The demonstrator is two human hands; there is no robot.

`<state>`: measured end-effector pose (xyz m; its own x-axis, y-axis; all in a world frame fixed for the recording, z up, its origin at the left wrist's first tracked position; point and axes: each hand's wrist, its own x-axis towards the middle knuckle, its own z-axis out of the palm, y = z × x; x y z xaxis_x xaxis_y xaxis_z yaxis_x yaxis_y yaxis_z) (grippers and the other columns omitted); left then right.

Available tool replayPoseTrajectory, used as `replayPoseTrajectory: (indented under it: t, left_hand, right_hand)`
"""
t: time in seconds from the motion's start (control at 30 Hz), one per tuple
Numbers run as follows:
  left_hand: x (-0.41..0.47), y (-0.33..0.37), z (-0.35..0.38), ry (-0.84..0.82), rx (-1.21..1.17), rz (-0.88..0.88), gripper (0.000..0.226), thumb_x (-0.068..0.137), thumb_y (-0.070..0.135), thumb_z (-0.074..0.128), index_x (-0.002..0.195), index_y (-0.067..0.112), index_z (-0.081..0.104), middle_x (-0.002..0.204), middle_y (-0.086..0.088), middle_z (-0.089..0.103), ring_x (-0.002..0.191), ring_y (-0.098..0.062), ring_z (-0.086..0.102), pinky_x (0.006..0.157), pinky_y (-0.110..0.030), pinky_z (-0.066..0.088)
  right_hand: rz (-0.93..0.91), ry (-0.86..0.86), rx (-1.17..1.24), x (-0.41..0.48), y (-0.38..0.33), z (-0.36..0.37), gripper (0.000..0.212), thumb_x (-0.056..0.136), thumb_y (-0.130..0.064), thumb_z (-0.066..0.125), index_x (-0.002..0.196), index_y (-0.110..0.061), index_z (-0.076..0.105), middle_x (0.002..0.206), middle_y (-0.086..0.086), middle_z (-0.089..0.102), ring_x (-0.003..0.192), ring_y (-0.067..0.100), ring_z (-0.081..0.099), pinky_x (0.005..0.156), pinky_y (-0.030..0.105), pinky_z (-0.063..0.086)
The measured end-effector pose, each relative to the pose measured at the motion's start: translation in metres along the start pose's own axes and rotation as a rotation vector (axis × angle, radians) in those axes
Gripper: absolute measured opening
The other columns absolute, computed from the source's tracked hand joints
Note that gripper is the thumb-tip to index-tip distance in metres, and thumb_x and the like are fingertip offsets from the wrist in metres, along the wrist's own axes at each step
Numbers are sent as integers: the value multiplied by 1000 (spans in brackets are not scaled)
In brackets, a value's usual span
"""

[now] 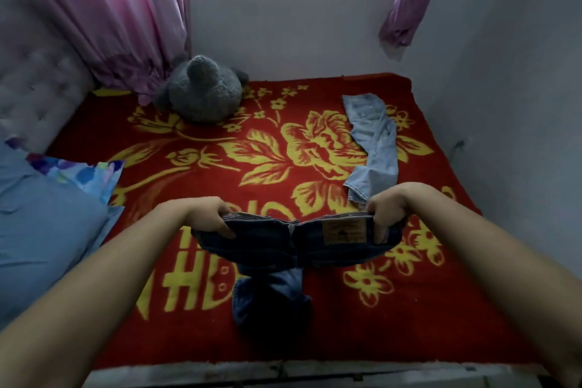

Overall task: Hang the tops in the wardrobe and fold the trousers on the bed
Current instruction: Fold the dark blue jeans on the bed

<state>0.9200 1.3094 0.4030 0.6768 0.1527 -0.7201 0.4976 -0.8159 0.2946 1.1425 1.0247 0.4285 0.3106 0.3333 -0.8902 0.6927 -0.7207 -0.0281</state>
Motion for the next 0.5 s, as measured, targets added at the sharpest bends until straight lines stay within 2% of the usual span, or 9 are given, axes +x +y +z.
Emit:
replayPoseTrajectory:
  t: [0.07,0.1,0.2,0.27,0.33,0.4,0.5]
  left_hand:
    - [4,-6,-5,53,47,-50,12,91,39,65,86,30,69,81,9,65,71,-10,60,61,-26,45]
    - [7,-9,-10,119,108,-91,15,93,42,61,92,31,71,83,9,67,76,-12,61,63,-28,46]
    - [21,-12,-28,255,241,-233,22,94,52,50,100,41,68,87,13,66,83,-13,63,61,-26,46]
    - [33,-14,-49,268,178,-275,27,96,49,49,105,34,69,92,8,67,86,-16,64,63,-28,51]
    - [44,-17,-79,383,54,-245,27,96,42,55,109,23,70,102,-2,68,94,-24,65,74,-31,53]
    - [45,-16,-114,603,-87,-218,20,95,36,59,105,23,70,108,-11,70,99,-33,65,77,-31,51]
    - [37,-5,-175,909,-255,-162,19,96,23,57,108,17,71,115,-19,68,107,-38,63,84,-35,49]
  right_hand:
    - [-1,52,81,6,-3,-5,15,85,-28,75,93,-25,63,97,-3,61,81,14,60,66,29,53]
    - [5,100,89,9,-5,-10,14,87,-31,73,93,-25,63,98,-3,61,84,14,60,67,29,52]
    - [73,186,81,14,-19,-33,34,92,-37,65,119,-17,64,114,5,61,96,25,64,74,38,61]
    - [105,279,-11,8,-28,-59,32,97,-32,57,121,-12,63,101,8,62,79,25,67,65,36,61]
    - [120,484,-17,-3,-33,-91,22,98,-18,51,112,-7,65,90,10,64,70,26,70,63,38,62]
    - [110,738,68,-9,-30,-128,25,92,-7,50,110,-8,67,99,16,69,84,32,72,70,35,60]
    - [39,1059,303,-19,-25,-184,39,88,-2,51,120,-15,68,128,17,63,117,33,60,93,31,48]
